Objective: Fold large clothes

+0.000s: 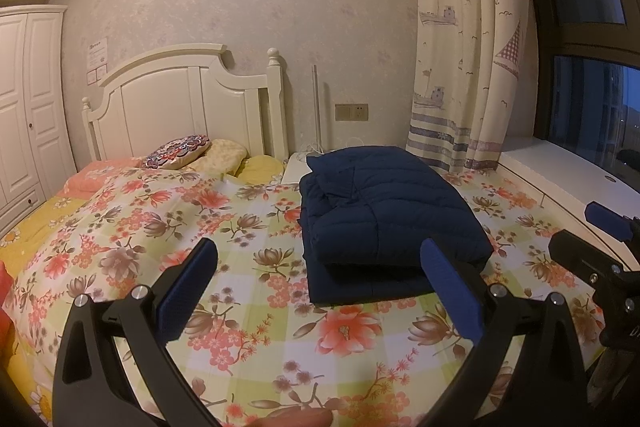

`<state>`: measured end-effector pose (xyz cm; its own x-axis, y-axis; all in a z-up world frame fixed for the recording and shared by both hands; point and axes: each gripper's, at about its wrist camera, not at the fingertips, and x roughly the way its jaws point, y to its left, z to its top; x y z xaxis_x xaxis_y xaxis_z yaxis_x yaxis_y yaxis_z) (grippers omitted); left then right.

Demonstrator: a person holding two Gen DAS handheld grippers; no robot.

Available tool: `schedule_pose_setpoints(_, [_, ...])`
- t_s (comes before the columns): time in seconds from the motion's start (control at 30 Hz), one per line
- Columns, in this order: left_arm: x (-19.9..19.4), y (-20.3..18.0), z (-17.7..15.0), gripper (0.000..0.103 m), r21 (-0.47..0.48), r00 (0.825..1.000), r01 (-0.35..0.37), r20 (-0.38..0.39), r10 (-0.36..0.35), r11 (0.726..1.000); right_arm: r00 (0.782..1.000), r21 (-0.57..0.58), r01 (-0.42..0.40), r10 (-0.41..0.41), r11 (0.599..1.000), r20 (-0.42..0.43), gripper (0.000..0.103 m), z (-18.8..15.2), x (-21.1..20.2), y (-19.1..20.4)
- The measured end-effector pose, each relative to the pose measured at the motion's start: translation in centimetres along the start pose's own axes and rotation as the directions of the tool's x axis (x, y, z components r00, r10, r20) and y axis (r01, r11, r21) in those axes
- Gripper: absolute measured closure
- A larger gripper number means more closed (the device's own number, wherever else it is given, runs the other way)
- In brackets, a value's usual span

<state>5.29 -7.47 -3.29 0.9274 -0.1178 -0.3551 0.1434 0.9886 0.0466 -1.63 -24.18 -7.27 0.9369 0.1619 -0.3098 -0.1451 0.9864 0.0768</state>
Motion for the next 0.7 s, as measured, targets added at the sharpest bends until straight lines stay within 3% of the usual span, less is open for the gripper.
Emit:
schedule_pose_setpoints(0.6, [-0.17,0.1,-0.21,0.002,0.028,0.999,0.019,0.025,-0.02,0.999,1.0,-0.004,0.006,-0.006,1.0,-0.008,0.005,-0.29,0.32,0.17])
schedule_pose_setpoints(0.7, [-0.26,-0.02,-0.55,0.002,0.023,0.998,0.01,0.062,-0.011,1.0,1.0,-0.003,0.011,-0.011,1.0,-0.016,0.005,-0.62,0.7,-0.13])
